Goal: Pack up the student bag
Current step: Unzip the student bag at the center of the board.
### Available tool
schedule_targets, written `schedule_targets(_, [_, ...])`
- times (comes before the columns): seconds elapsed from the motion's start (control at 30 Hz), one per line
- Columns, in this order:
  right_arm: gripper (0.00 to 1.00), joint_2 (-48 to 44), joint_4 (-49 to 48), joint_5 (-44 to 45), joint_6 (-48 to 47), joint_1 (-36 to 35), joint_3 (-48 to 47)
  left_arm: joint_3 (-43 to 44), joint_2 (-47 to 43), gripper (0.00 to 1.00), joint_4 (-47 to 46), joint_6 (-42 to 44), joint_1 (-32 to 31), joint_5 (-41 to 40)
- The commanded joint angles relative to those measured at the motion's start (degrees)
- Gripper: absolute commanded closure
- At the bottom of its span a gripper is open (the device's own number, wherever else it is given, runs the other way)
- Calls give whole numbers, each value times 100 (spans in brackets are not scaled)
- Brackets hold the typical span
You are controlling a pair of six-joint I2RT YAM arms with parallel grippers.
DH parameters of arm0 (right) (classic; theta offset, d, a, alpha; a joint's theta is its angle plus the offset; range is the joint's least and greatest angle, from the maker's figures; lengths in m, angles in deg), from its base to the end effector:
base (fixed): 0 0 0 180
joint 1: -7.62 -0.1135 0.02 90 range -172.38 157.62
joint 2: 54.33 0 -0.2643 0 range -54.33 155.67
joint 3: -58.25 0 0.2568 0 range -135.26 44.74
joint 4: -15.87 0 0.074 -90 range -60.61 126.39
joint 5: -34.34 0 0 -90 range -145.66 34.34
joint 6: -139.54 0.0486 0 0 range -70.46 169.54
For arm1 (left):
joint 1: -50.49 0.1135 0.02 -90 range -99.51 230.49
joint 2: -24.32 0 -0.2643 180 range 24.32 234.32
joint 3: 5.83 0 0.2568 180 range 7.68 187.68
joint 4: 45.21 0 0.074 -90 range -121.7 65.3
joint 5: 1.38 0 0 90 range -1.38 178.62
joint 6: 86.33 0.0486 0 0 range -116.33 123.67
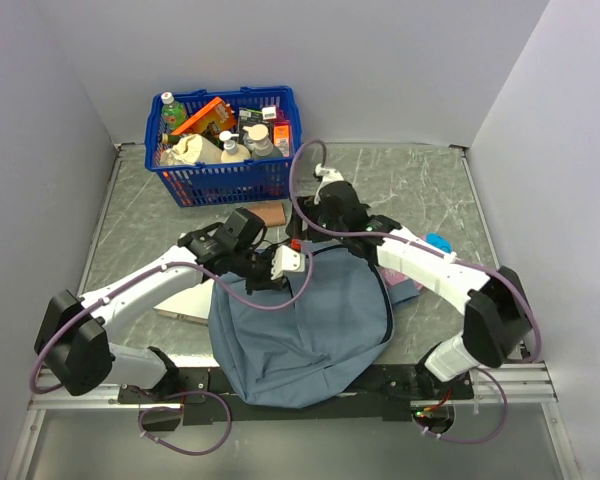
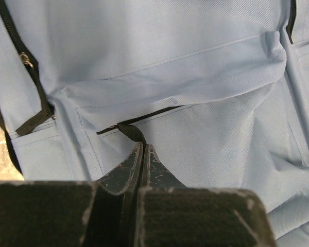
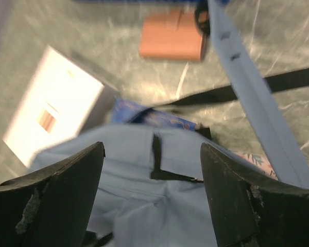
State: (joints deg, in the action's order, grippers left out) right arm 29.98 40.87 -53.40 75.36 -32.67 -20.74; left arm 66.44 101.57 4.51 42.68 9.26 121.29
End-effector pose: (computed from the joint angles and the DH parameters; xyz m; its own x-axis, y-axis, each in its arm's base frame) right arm 0.2722 0.2283 0.2908 -0.6168 0.0477 -0.7857 -0.3906 0.8481 0.3581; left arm 0.1962 -0.2068 0.2552 0.0200 0.6871 -0.7263 0.9998 -0.0064 0.0214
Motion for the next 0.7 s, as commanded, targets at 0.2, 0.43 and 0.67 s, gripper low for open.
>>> schedule_targets(0.2, [25, -774, 373, -1103, -25, 65, 833, -497, -448, 99, -465, -288, -25, -269])
schedule_targets(0.43, [31, -768, 496, -1605, 247, 13, 913, -533, -483, 99, -501, -323, -34, -357])
schedule_targets(0.67, [33, -223, 363, -1502, 467, -286, 729, -383, -439, 99, -466, -315, -34, -366])
